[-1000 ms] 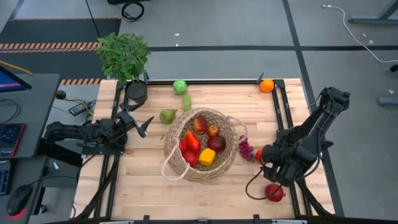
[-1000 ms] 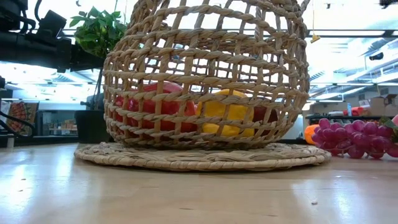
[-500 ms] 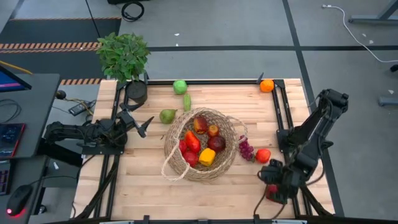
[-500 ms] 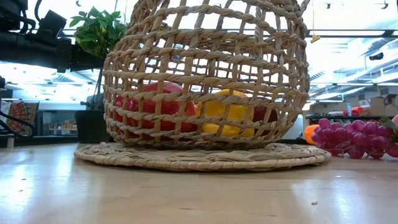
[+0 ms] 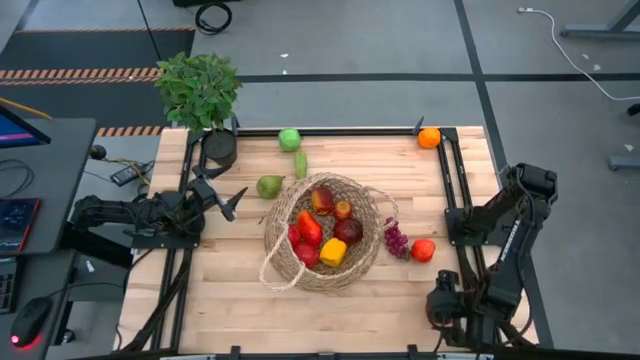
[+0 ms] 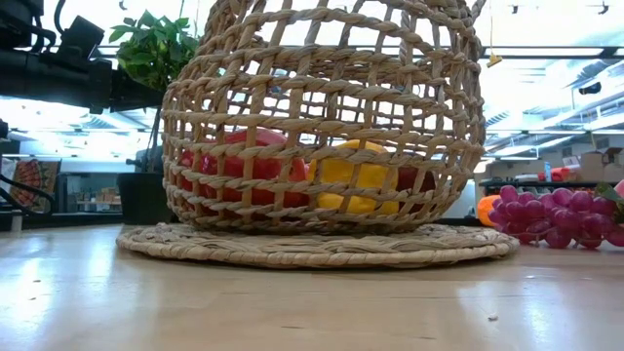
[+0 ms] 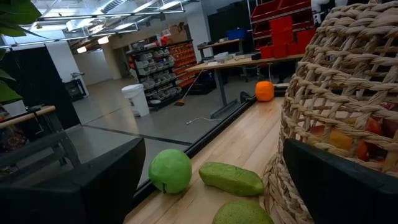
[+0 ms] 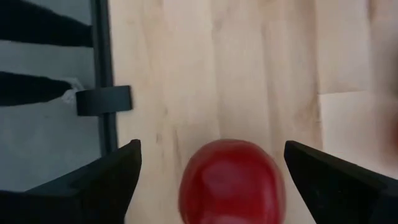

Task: Build produce basket
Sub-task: Put the pomegranate into the woven basket

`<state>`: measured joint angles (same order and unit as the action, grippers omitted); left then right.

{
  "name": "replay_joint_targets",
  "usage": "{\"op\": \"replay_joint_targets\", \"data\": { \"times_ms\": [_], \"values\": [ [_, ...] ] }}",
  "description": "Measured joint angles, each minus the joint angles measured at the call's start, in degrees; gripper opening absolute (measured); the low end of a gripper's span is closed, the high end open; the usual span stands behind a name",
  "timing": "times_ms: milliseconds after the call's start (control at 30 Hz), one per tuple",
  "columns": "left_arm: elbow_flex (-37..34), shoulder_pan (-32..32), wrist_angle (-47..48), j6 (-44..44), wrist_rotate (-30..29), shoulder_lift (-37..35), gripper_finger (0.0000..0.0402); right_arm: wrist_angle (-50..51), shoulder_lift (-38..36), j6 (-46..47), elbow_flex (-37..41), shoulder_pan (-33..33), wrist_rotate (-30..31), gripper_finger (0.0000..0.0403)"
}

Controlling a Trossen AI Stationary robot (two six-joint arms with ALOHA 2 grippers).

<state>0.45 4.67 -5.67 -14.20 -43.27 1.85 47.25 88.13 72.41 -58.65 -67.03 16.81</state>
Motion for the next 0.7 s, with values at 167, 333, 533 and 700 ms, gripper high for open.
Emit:
{"op": "replay_joint_targets", "data": {
  "times_ms": [167, 333, 533, 700],
  "values": [
    [0.0, 0.0, 0.0, 0.0, 0.0, 0.0, 0.0388, 3.7, 0.0, 4.9, 0.0, -2.3, 5.2, 0.0397],
    [0.0, 0.0, 0.0, 0.0, 0.0, 0.0, 0.0388, 0.9, 0.0, 10.0, 3.3, -3.8, 6.1, 0.0397],
    [0.0, 0.0, 0.0, 0.0, 0.0, 0.0, 0.0388, -3.0, 0.0, 11.1, 5.1, -4.9, 5.3, 0.0397],
    [0.0, 0.0, 0.0, 0.0, 0.0, 0.0, 0.0388, -6.1, 0.0, 13.2, 9.5, -5.5, 3.9, 0.0397]
  ]
}}
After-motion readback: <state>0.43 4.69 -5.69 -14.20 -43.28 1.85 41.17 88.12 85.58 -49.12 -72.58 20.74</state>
